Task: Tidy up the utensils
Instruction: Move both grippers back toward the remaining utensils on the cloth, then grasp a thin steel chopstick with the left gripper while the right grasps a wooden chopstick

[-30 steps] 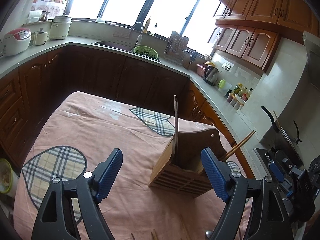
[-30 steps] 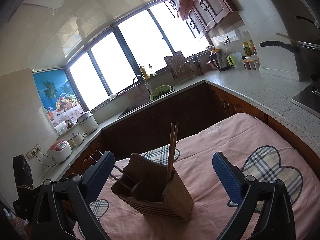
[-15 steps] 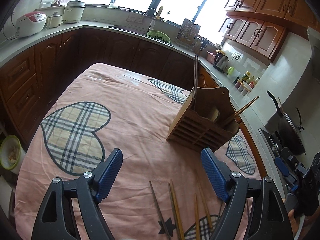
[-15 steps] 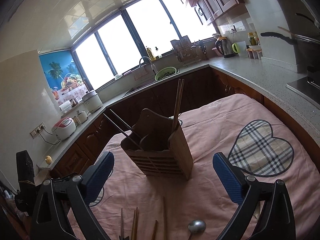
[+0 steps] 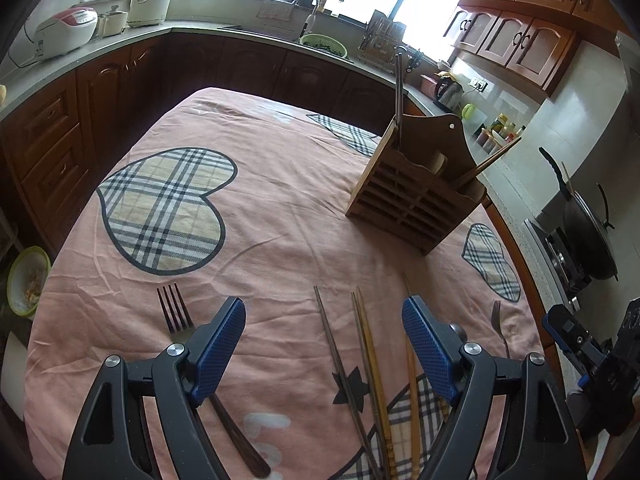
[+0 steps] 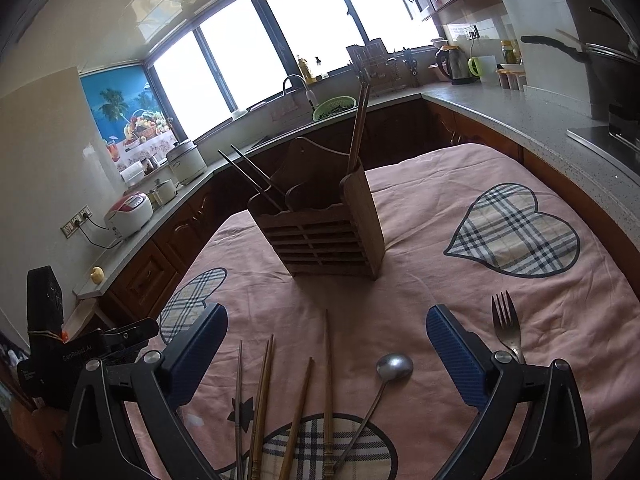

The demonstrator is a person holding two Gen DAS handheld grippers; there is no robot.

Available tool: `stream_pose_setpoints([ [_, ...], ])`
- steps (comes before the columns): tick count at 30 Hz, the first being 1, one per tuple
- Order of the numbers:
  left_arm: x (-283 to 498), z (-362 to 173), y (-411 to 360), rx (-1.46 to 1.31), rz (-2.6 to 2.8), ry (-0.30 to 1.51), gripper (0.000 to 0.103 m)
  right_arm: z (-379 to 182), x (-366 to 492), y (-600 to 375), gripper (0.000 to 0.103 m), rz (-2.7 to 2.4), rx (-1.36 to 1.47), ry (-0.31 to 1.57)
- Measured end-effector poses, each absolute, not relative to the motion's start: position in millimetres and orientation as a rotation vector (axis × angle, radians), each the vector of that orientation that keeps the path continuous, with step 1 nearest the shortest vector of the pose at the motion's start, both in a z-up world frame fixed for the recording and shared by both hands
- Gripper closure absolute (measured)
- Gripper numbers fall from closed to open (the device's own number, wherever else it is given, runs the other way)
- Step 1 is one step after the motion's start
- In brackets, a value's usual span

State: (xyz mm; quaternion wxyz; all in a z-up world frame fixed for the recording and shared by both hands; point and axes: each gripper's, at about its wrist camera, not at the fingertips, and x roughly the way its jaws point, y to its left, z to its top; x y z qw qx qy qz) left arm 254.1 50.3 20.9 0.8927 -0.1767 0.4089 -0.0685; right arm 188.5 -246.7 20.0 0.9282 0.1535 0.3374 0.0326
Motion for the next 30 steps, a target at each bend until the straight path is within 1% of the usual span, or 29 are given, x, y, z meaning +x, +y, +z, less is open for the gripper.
stream_pose_setpoints([
  [11,257,0,36,-0.294,-0.099,0.919,0.023,-6,184,-237,0.002,0.071,0.276,0.765],
  [25,290,-23,21,-0.246,-0.100,0.992,0.024,-22,204,-230,0.003,0.076,0.220,0.819],
  [30,302,-29,17,-0.233,-0.097,1.002,0.024,-25,215,-231,0.004,0.087,0.221,0.825],
])
